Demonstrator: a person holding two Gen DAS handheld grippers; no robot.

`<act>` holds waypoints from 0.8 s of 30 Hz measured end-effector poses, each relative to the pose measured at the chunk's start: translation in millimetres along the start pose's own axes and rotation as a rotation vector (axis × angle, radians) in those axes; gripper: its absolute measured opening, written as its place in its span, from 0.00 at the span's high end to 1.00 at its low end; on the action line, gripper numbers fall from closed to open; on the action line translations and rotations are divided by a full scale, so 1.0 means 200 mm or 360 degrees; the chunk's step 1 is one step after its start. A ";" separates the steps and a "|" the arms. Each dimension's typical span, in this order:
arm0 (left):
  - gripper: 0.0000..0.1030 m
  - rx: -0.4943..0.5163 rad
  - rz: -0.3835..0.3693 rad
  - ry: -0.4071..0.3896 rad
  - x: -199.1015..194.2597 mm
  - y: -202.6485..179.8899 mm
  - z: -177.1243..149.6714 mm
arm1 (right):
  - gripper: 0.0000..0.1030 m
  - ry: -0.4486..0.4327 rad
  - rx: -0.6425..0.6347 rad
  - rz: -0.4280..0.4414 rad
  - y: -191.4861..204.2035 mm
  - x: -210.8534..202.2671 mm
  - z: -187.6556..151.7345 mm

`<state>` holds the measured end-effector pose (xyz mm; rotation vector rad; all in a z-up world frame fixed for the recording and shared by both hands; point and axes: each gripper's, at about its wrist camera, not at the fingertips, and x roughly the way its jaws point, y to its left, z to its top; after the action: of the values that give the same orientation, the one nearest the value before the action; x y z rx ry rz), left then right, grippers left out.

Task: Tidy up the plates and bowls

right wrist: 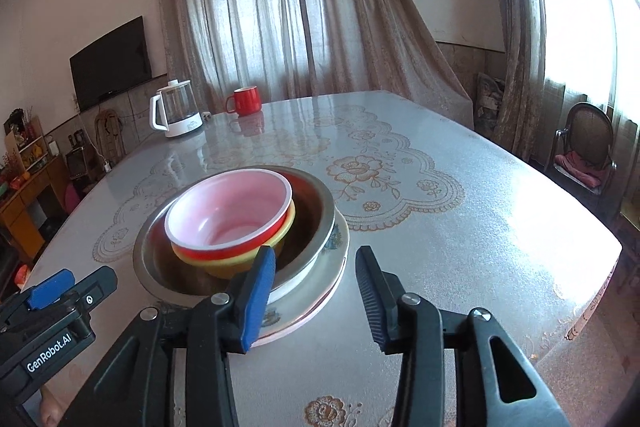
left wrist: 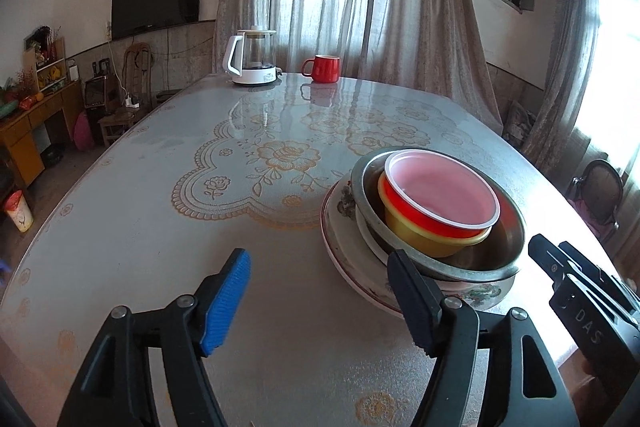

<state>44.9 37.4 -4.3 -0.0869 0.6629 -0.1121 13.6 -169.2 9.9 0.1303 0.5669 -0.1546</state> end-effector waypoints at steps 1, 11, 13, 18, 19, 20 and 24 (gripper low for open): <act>0.28 0.0001 -0.0006 -0.0002 -0.01 0.00 0.00 | 0.59 0.0003 -0.0001 0.0000 0.01 0.00 0.00; 0.16 0.0041 0.0003 -0.0035 -0.04 -0.04 -0.01 | 0.59 -0.0009 -0.0021 -0.0034 0.02 -0.01 -0.03; 0.16 0.0039 0.0003 -0.0036 -0.04 -0.04 -0.01 | 0.59 -0.0009 -0.0025 -0.0028 0.03 -0.02 -0.03; 0.11 0.0054 0.0017 -0.0058 -0.05 -0.05 -0.01 | 0.59 -0.0002 -0.0029 -0.0022 0.03 -0.02 -0.03; 0.10 0.0056 0.0015 -0.0059 -0.05 -0.05 -0.01 | 0.59 -0.0002 -0.0030 -0.0022 0.03 -0.02 -0.03; 0.10 0.0058 0.0014 -0.0059 -0.05 -0.05 -0.01 | 0.59 -0.0004 -0.0031 -0.0024 0.03 -0.02 -0.03; 0.09 0.0056 0.0019 -0.0052 -0.04 -0.05 -0.01 | 0.59 -0.0001 -0.0033 -0.0018 0.03 -0.02 -0.03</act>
<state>37.3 28.7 0.8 -0.0507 0.6286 -0.1104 8.6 -161.7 6.7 0.1069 0.5688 -0.1597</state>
